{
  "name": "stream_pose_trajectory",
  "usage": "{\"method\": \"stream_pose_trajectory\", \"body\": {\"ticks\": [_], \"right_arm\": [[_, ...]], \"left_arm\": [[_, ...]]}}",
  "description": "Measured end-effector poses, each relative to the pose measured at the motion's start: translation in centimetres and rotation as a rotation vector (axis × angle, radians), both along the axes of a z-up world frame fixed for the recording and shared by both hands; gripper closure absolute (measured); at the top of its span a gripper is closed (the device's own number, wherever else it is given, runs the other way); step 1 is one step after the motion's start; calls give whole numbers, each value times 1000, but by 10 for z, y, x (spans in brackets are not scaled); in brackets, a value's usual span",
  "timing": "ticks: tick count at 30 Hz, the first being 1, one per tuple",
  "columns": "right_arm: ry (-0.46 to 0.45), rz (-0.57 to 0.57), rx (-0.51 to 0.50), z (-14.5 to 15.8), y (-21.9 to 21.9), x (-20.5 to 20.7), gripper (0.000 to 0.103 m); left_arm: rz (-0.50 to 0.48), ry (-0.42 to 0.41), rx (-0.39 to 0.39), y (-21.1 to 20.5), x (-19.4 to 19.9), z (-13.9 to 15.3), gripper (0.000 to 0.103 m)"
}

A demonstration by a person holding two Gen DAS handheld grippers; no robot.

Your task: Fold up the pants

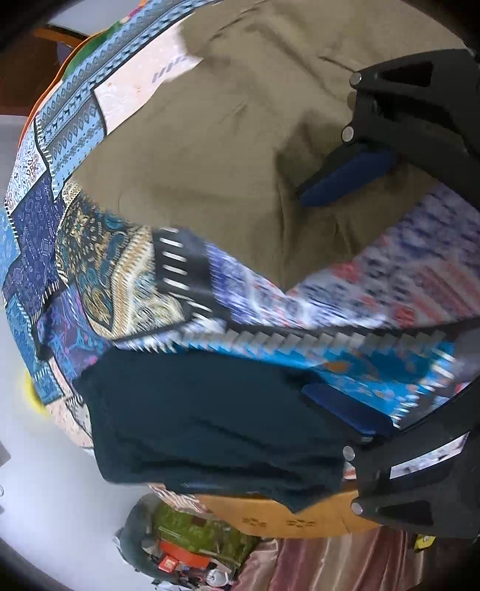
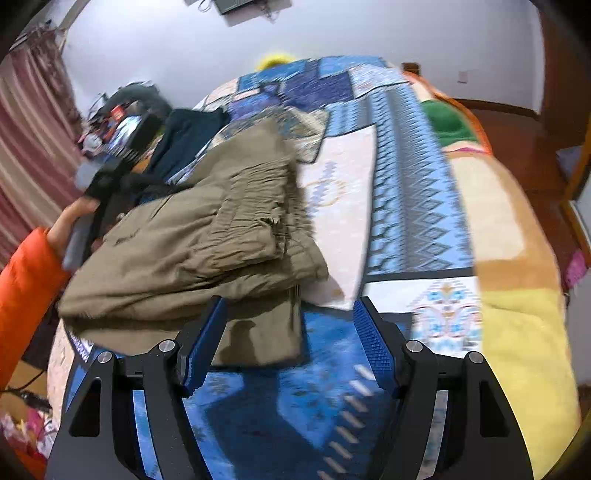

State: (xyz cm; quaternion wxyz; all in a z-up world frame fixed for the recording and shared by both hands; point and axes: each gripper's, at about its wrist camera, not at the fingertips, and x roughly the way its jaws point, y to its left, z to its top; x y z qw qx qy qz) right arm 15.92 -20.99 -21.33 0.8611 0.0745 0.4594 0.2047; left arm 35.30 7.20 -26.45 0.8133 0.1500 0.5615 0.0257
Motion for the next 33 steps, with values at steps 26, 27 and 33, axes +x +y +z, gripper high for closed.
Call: {"method": "stream_pose_trajectory", "body": {"ticks": [26,27,33], "right_arm": [[-85,15,-71,18,13,17,36],[-82,21,-59,19,13,22,36],[-62,53,-22,20,22,53,43]], "left_arm": [[85,-173,-246,33,-110,84,6],[78,-181,-269,32,-104,89,10],[25,-166,-383,14,-68,97,32]]}}
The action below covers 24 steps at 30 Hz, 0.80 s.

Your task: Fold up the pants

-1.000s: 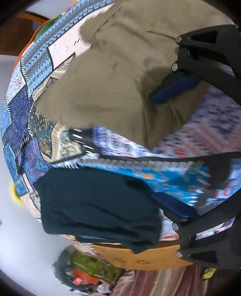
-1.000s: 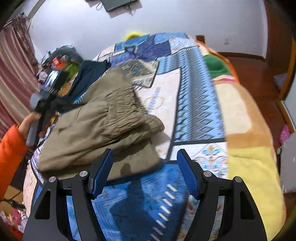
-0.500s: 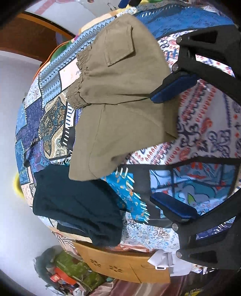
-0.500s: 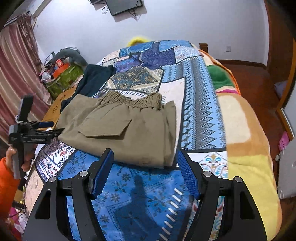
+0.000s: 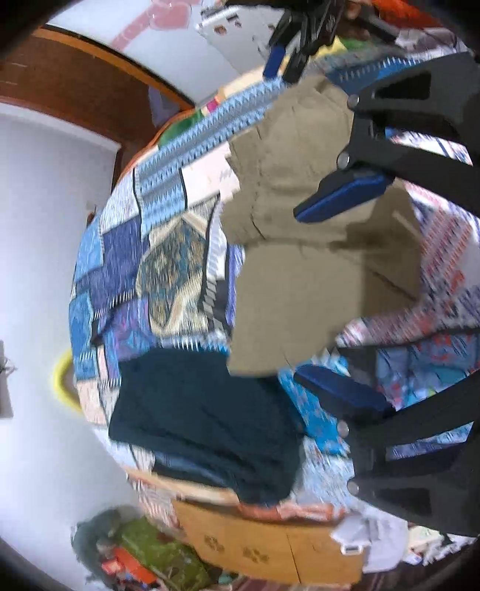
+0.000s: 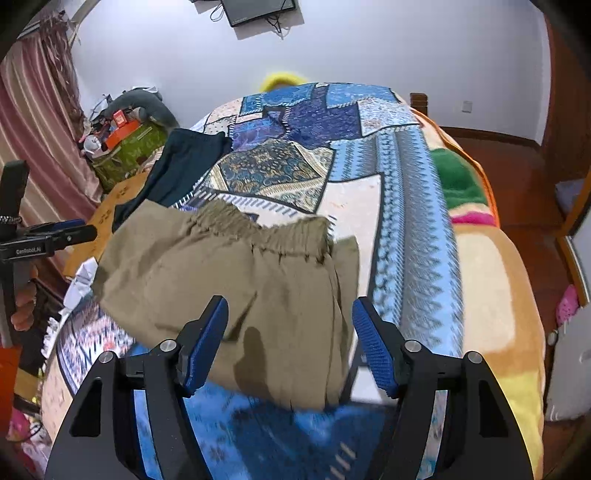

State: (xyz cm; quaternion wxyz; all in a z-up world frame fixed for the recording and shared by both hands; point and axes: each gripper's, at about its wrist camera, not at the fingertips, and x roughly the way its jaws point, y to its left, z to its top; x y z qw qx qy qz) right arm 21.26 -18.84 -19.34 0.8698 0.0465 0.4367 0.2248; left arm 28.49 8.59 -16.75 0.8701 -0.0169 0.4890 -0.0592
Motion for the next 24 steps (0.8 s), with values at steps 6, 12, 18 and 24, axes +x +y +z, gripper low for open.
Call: {"method": "stream_pose_trajectory", "body": {"ticks": [6,12,18,24], "right_arm": [[63,59,14,-15,19,31,64],[176,128,-26,-52,37,44,74],[166,153,-48,-51,30,30,77],[140,116,-81,-48,17,12,77]], "left_arm": [[-75,100,-16,-20,31,-34,57],[-84,163,2,-5,30,-80,64],[-98,125,89,10,6,-74,64],[-8,110,91,37,-16,-74,54]]}}
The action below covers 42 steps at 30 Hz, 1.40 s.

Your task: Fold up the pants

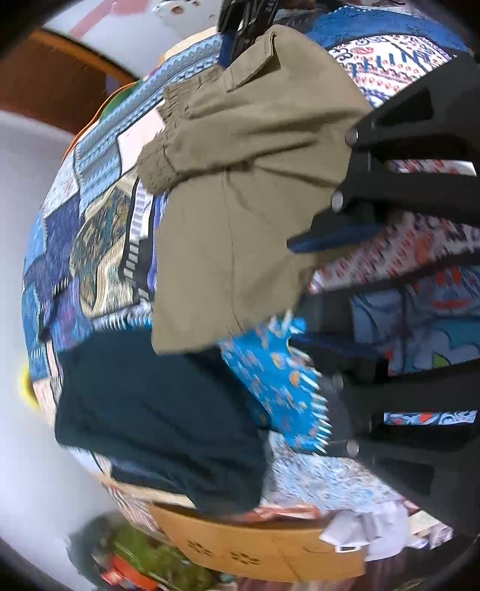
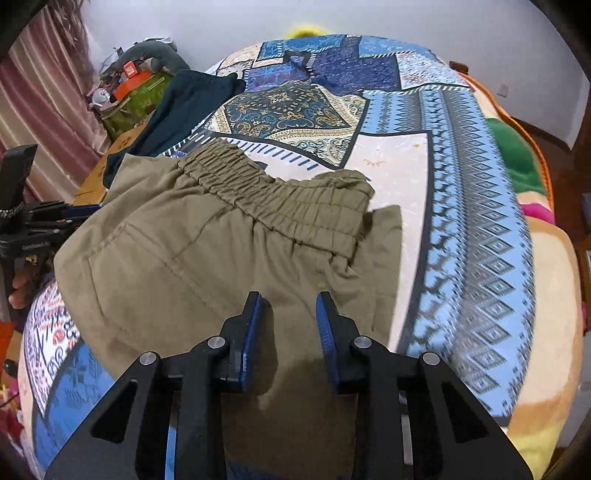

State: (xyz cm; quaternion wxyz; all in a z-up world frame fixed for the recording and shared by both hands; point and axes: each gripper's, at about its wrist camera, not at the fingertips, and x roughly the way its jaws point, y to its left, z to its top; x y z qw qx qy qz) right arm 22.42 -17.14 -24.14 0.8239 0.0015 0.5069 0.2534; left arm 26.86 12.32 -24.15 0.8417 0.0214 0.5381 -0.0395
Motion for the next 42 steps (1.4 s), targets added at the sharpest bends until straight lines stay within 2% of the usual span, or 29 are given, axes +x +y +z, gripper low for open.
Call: {"method": "stream_pose_trajectory", "body": {"ticks": [3,11,13,20,23,28,30,35,42], "right_arm": [[4,-25,4,0,-5,-1,78],[-1,-73,-12,7,-24,-23,77],[3,-90,-27,8,-30,-28,74],[0,-132,-24,18,-50,-42,71],[-9,-144,-28,24,-52,-45,66],[-63,-169,4,38,-47,-41,44],[-79,-175,18,39,-43,-37,41],[-40,-165,43,24,-30,-17,40],[88,-182,83,-14,-27,13,40]], "left_arm": [[26,5,-25,7,-8,1,54],[67,-2,67,10,-24,6,54],[82,-1,91,14,-29,7,54],[119,-22,65,30,-49,22,55],[114,-48,37,29,-51,35,55],[102,-78,-41,18,-41,47,49],[94,-74,-62,11,-33,46,48],[78,-16,-107,-2,-5,25,48],[120,57,-163,2,24,-4,48]]}}
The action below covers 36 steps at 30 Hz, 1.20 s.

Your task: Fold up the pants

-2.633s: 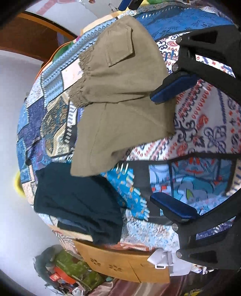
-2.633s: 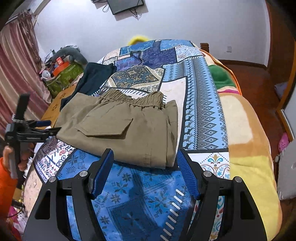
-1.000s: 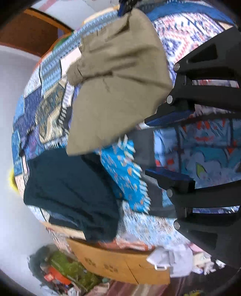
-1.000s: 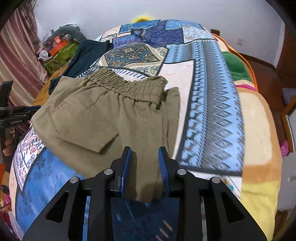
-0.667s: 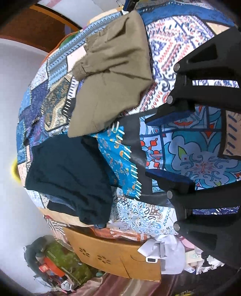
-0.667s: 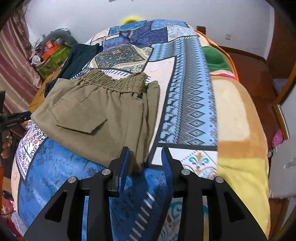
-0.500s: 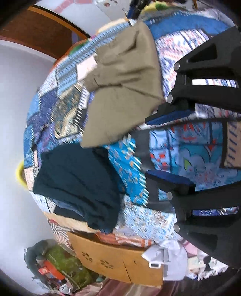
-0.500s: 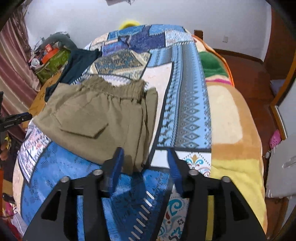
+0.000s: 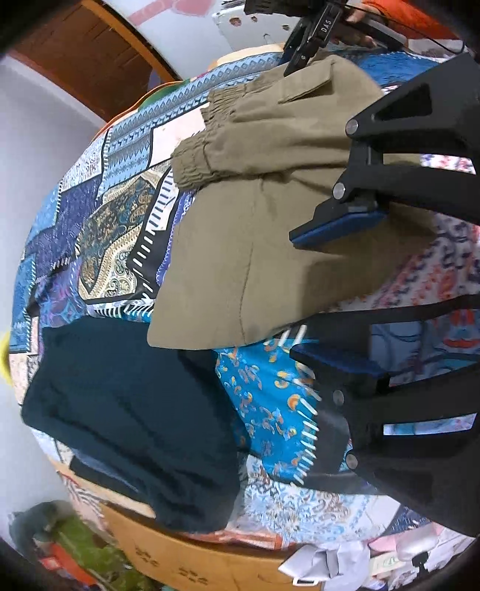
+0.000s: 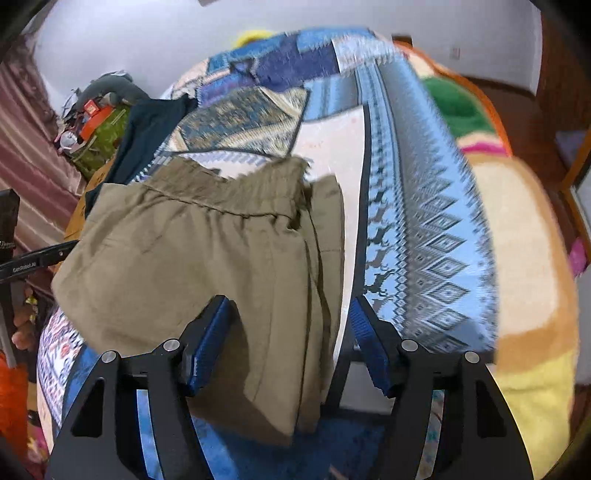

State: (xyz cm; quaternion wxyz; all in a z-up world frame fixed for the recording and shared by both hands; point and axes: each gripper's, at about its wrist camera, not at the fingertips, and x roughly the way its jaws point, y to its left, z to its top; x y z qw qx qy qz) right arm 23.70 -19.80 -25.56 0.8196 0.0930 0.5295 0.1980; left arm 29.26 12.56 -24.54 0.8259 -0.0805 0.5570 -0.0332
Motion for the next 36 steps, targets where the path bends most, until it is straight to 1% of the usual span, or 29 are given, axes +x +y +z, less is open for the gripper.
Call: {"method": "stream_pose_trajectory", "body": {"ticks": [5,6,7,8,9,10,11,12,13,14,16,19,22,24,29,33,35,36], "right_arm": [[-6,24,31,-6,4,14,40],[1,21,41,-8,5,18,42],[4,17,50,-9,5,19,48],[9,15,53,-10,5,21,50],[8,14,54,-11,6,22,55],[7,8,56,-12,6,23,61],[7,0,61,-13,4,24,65],[8,-12,62,-14,2,25,74],[11,-16,74,-14,-1,25,78],[13,-19,87,-14,-4,25,80],[-1,-19,88,-11,-6,23,87],[-57,2,47,0,0,18,94],[-108,16,7,11,6,17,96],[-124,14,7,18,6,18,97],[-161,4,23,42,6,24,97],[-218,14,13,67,18,28,97],[-254,20,8,80,25,32,98],[-271,23,4,87,29,34,98]], "left_arm": [[-20,-8,-29,-3,10,-3,48],[-23,-10,-31,-4,12,-4,48],[-30,-15,-30,-5,13,-4,48],[-36,-19,-25,-7,14,-4,48],[-39,-23,-21,-8,15,-4,49],[-42,-27,-17,-9,15,-5,51],[-43,-30,-13,-10,16,-5,53],[-47,-37,-10,-12,16,-4,59],[-50,-49,-7,-13,16,-2,74],[-54,-58,4,-15,16,0,81],[-53,-77,36,-19,15,4,92],[-52,-96,64,-22,14,9,97],[-47,-123,67,-22,11,19,100],[-47,-151,63,-22,9,28,100],[-57,-235,82,-24,4,64,101],[-49,-313,124,-19,3,93,103],[-34,-375,152,-11,2,113,103],[-32,-390,148,-7,2,119,103]]}}
